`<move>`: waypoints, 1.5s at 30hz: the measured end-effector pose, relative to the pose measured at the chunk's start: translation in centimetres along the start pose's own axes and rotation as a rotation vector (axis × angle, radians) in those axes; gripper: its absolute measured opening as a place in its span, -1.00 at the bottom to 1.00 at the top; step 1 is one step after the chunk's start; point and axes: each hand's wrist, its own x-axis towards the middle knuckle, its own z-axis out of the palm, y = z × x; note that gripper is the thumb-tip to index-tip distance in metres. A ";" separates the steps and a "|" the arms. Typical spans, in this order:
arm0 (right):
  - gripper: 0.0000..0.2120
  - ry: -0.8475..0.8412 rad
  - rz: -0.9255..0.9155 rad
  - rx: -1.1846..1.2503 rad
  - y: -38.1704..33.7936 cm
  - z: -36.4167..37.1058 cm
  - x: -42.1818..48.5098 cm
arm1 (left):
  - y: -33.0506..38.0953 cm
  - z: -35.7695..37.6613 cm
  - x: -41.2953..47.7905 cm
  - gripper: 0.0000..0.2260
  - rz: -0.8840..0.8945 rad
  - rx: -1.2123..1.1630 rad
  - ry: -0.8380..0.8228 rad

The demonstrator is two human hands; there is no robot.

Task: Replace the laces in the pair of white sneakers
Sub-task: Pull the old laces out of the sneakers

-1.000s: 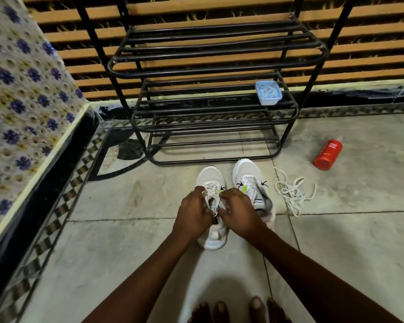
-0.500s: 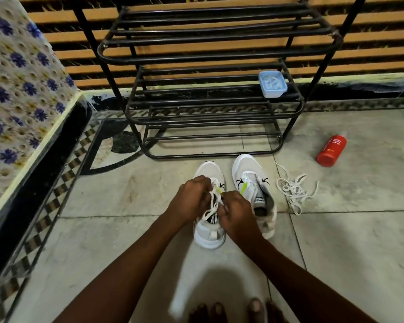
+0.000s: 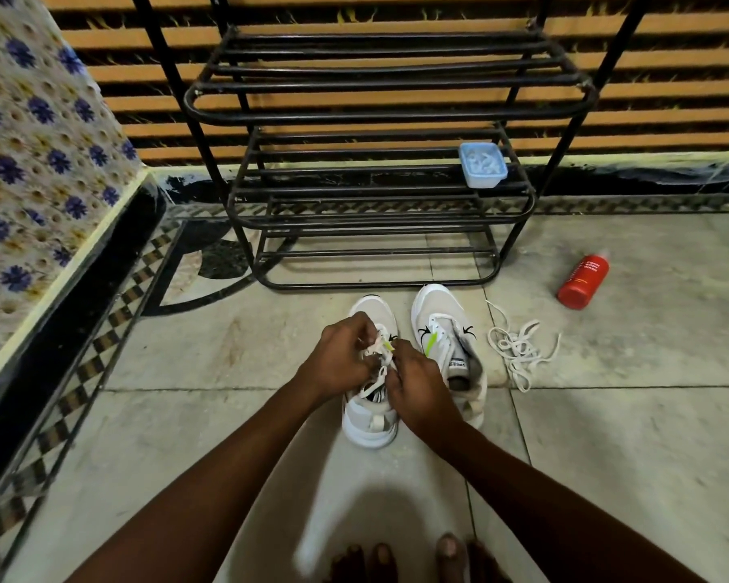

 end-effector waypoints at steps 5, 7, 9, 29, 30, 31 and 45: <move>-0.76 0.028 0.045 -0.009 0.0 0.1 -0.1 | 0.3 0.9 0.3 -0.88 0.159 0.329 -0.008; -0.76 0.048 0.042 0.000 0.2 0.2 -0.2 | -0.1 1.4 0.2 -0.87 0.203 0.448 -0.051; -0.75 0.072 0.032 -0.003 0.4 0.5 -0.5 | -0.4 1.6 0.2 -0.83 0.203 0.483 -0.076; -0.78 0.080 0.055 -0.126 0.4 1.6 -1.1 | -1.3 0.1 1.3 -0.93 -0.113 -0.030 0.041; -0.78 0.081 0.050 -0.130 0.3 1.5 -1.1 | -1.1 0.3 1.3 -0.92 -0.110 -0.047 0.081; -0.79 0.082 0.048 -0.130 0.2 1.5 -1.1 | -1.0 0.5 1.2 -0.89 -0.123 -0.110 0.143; -0.82 0.036 0.099 -0.090 0.8 1.4 -1.1 | -1.5 -0.9 2.3 -0.83 -0.067 0.033 -0.127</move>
